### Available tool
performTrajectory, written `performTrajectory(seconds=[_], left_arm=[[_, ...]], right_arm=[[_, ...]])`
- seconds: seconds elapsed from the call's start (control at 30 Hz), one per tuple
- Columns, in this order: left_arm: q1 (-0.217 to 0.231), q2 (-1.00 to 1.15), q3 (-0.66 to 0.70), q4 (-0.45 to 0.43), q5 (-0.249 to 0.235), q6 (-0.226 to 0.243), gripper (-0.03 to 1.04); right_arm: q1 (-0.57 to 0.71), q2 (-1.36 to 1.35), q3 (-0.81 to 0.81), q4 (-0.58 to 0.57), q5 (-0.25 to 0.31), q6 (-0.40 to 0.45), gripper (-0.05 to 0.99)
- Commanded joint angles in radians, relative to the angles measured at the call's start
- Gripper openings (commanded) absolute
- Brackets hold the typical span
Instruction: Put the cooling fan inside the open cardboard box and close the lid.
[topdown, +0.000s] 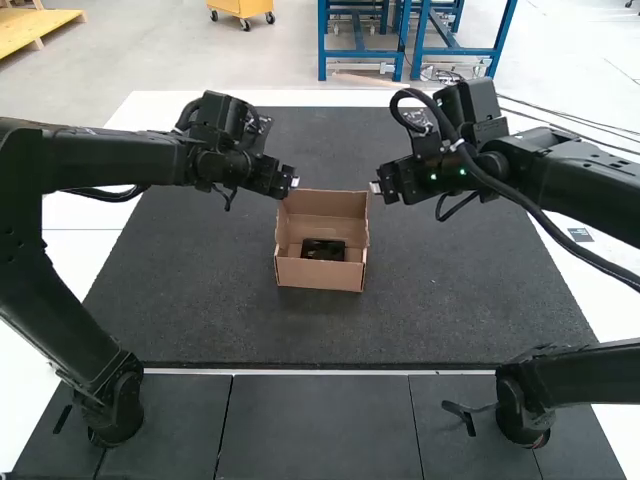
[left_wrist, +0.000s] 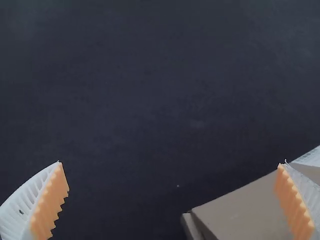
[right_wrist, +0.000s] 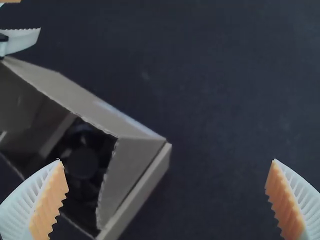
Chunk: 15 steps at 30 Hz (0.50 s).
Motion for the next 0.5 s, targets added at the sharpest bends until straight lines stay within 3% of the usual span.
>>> performTrajectory(seconds=[0.0,0.17,0.47], left_arm=[[-0.034,-0.003,0.048,0.005,0.021,0.011,0.97],[-0.066,-0.005,0.050,-0.038,0.041,0.011,0.97],[-0.069,-0.008,0.039,-0.076,0.047,0.010,0.97]], right_arm=[[-0.020,-0.025,0.017,0.012,-0.011,0.002,0.91],[-0.020,-0.023,0.008,0.026,-0.012,0.002,0.90],[-0.020,-0.020,0.007,0.032,-0.016,0.002,0.91]])
